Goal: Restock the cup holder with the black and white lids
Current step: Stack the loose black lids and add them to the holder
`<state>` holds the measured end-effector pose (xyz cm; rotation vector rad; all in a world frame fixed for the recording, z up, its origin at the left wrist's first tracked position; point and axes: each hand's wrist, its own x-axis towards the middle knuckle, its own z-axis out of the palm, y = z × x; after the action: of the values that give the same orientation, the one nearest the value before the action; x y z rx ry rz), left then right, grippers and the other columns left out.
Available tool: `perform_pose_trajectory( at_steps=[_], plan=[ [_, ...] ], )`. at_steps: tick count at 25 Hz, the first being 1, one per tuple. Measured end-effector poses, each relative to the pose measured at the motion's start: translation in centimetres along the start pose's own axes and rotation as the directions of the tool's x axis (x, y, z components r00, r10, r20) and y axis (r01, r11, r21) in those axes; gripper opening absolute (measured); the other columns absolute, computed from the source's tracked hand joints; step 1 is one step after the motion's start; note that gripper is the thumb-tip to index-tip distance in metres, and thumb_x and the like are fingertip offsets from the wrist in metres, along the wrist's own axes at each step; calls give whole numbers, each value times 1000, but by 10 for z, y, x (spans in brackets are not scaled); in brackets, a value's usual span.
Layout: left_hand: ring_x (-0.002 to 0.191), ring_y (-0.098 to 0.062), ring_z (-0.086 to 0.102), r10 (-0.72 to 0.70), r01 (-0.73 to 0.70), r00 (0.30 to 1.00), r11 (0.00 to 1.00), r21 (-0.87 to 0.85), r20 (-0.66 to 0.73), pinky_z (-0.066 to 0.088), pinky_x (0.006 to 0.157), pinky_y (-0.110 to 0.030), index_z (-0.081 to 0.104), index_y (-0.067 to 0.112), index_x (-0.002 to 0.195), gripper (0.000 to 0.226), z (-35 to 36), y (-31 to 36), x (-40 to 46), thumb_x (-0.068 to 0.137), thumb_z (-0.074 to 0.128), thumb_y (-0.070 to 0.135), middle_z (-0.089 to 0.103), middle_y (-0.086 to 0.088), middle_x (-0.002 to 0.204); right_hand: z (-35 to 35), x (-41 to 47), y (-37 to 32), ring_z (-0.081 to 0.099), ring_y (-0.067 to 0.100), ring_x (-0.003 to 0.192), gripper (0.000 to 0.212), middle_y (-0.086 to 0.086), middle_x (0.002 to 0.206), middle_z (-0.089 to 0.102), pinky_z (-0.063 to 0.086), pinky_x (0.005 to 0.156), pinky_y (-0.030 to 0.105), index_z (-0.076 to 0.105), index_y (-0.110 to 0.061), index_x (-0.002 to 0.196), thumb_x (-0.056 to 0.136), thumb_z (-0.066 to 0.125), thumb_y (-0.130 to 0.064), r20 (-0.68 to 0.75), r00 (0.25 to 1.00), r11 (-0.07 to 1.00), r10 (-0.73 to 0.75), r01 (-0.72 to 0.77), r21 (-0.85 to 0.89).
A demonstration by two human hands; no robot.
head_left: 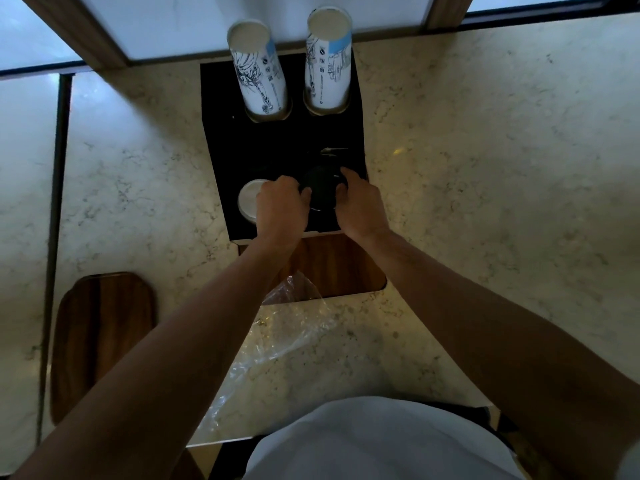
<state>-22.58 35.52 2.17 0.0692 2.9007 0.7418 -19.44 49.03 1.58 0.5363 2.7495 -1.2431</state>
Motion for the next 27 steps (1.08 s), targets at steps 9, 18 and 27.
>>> perform_pose_trajectory(
  at_steps=[9,18,27],
  plan=[
    [57,-15,66,47,-62,996,974,-217,-73,60,56,-43,71,12,87,30,-5,-11,-19,104,51,27,69,-3,68,-10,-11,-2,66,31,83,31,21,99,67,56,72,44,57,2,111,106,34,-18,25,1000,1000,-4,4,16],
    [68,-14,61,46,-60,994,988,-145,-98,40,54,-21,75,8,96,30,-25,-36,-58,101,50,25,73,-7,84,-12,-46,10,59,12,89,32,6,111,63,43,72,23,57,-11,125,100,44,-26,-120,993,1000,11,-10,14],
    [93,-29,68,-51,60,989,997,-58,142,45,72,-33,72,10,100,28,-37,-120,-129,100,53,32,74,-11,102,30,-122,28,61,14,82,13,2,96,63,54,71,32,62,-16,99,92,55,-24,-7,997,994,-72,72,-77]
  ],
)
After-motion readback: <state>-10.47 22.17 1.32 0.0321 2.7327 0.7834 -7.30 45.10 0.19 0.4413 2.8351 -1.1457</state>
